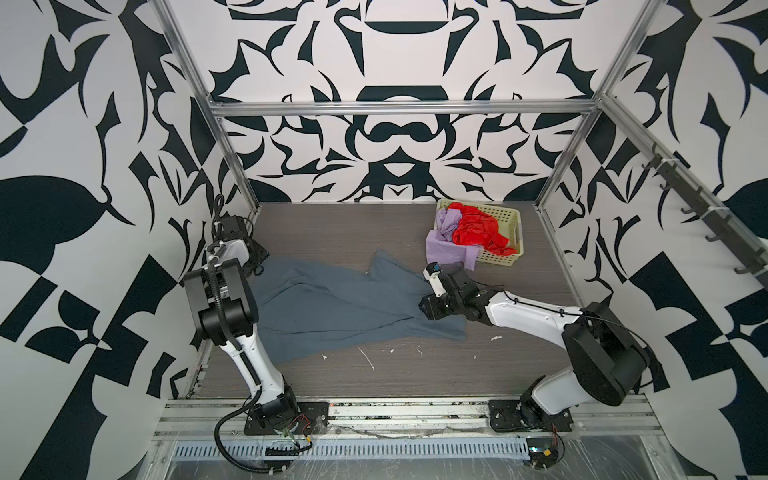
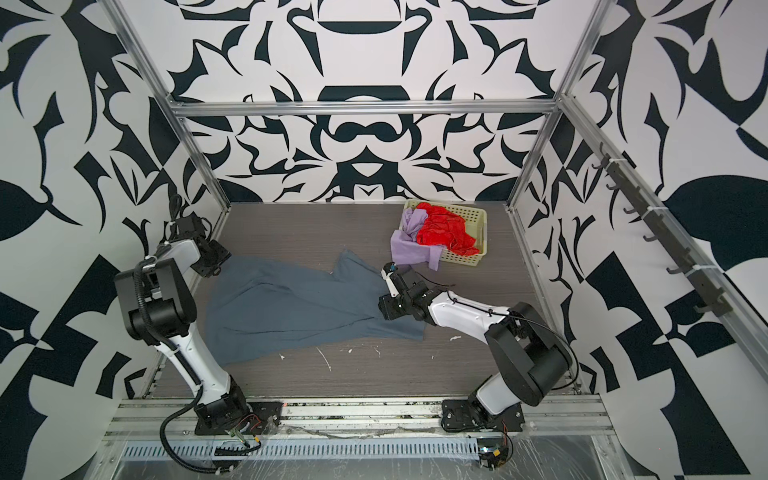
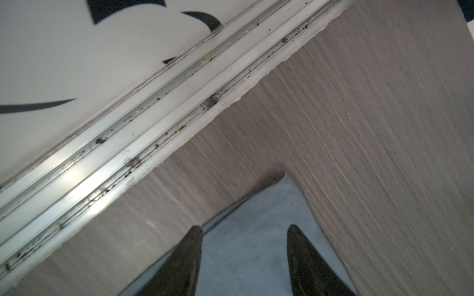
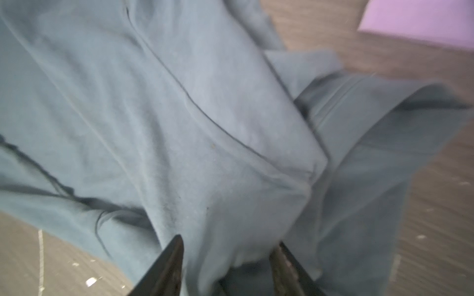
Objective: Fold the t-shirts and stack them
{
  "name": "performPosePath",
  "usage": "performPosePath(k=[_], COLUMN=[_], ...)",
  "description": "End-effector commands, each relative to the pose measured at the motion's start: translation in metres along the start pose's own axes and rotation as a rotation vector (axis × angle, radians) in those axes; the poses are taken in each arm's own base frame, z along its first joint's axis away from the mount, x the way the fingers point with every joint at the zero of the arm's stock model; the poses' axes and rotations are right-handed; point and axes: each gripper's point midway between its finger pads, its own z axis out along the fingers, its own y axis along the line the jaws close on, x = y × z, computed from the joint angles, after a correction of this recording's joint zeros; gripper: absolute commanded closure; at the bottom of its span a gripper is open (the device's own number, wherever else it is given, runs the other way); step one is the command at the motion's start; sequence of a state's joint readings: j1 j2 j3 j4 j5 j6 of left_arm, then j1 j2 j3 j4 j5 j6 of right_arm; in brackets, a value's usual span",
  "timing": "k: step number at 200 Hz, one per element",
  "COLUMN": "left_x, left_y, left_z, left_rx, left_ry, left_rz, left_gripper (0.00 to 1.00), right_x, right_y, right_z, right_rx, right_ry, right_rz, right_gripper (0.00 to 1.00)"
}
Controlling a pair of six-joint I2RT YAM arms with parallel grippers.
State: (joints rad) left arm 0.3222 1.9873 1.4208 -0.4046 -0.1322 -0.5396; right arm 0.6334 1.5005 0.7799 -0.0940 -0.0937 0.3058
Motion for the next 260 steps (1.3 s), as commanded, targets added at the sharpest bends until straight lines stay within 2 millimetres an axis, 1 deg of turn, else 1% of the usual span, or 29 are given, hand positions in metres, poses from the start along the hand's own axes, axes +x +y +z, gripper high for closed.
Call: performPosePath(k=[1,13,38,58,76,84,90,96,108,121,139,146,159,170,187,197,209,228,243,260], left_x=[0.012,0.012,0.008,0.008,0.007,0.006,0.005,0.006,0.006,0.007,0.010,0.012,0.013,0.015,0.017,0.019,0.022,0.024,0.023,0.019], left_y=[0.007,0.004,0.005,0.008,0.006,0.005,0.004,0.005,0.004,0.002,-0.001,-0.003,-0.005,-0.007,-0.010,-0.010,-0.010,-0.011,-0.016,-0.019], left_z=[0.011,0.017,0.026,0.035,0.040,0.043,0.044,0.047,0.051,0.055,0.061,0.063,0.065,0.066,0.063,0.058,0.052,0.036,0.014,-0.017], left_rx=[-0.100,-0.104,-0.133,-0.165,-0.181,-0.189,-0.194,-0.200,-0.208,-0.205,-0.200,-0.198,-0.196,-0.197,-0.196,-0.197,-0.187,-0.144,-0.092,-0.032], left_ry=[0.050,0.054,0.052,0.075,0.093,0.095,0.098,0.108,0.127,0.142,0.169,0.179,0.191,0.196,0.198,0.196,0.190,0.162,0.123,0.063], left_rz=[0.075,0.095,0.108,0.120,0.139,0.146,0.148,0.152,0.159,0.165,0.163,0.165,0.173,0.185,0.198,0.199,0.199,0.190,0.178,0.151], left_gripper=[0.43,0.43,0.42,0.43,0.43,0.43,0.43,0.43,0.44,0.45,0.49,0.51,0.57,0.69,0.91,1.00,1.00,1.00,1.00,1.00], right_x=[-0.041,-0.055,-0.087,-0.108,-0.125,-0.131,-0.138,-0.142,-0.152,-0.157,-0.159,-0.157,-0.154,-0.150,-0.141,-0.137,-0.132,-0.125,-0.120,-0.116], right_y=[0.000,0.001,0.010,0.017,0.024,0.024,0.025,0.025,0.026,0.027,0.024,0.020,0.009,-0.003,-0.031,-0.043,-0.052,-0.056,-0.054,-0.050], right_z=[-0.026,-0.038,-0.060,-0.067,-0.059,-0.052,-0.050,-0.044,-0.037,-0.027,-0.017,-0.014,-0.011,-0.011,-0.011,-0.012,-0.012,-0.009,-0.006,0.000], right_rx=[0.048,0.055,0.041,0.030,0.020,0.024,0.024,0.023,0.011,-0.001,-0.004,0.002,0.024,0.040,0.064,0.065,0.062,0.072,0.051,0.018], right_ry=[-0.156,-0.209,-0.323,-0.377,-0.377,-0.373,-0.381,-0.375,-0.389,-0.390,-0.387,-0.382,-0.376,-0.372,-0.360,-0.356,-0.349,-0.323,-0.310,-0.302], right_rz=[0.000,-0.004,-0.018,-0.053,-0.091,-0.094,-0.094,-0.092,-0.083,-0.067,-0.036,-0.022,0.019,0.072,0.190,0.256,0.305,0.329,0.352,0.379], right_gripper=[0.41,0.40,0.37,0.33,0.33,0.32,0.32,0.32,0.32,0.32,0.32,0.32,0.32,0.31,0.31,0.31,0.31,0.31,0.32,0.33])
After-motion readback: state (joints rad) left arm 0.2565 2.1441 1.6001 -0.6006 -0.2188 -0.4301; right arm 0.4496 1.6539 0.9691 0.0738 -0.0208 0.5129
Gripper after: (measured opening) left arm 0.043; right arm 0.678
